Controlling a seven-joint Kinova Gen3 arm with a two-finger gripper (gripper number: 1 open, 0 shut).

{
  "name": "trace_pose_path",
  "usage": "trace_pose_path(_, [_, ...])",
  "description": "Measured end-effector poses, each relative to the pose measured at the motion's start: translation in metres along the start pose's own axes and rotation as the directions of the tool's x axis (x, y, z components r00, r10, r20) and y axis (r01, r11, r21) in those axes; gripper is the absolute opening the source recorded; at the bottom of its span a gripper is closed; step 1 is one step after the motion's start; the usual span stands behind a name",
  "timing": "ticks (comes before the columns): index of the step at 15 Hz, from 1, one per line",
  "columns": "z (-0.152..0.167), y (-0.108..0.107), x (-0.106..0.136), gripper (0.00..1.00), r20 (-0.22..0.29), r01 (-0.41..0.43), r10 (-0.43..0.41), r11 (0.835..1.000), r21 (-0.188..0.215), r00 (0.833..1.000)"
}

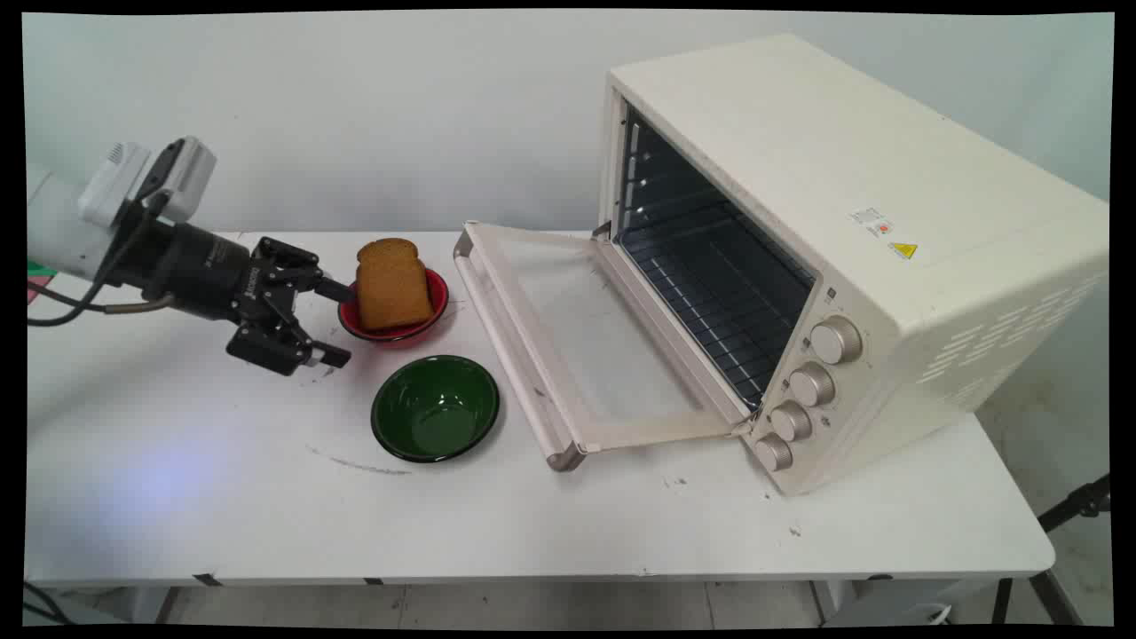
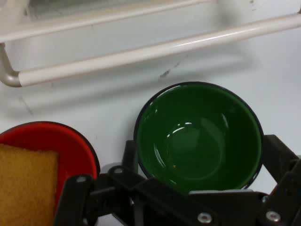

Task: Close the oven

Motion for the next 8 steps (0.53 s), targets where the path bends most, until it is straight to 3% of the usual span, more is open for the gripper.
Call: trace_pose_path(8, [0.032,-0.007,0.036,1.00,0.025,0.059,-0.060,0.997,0.041,0.998])
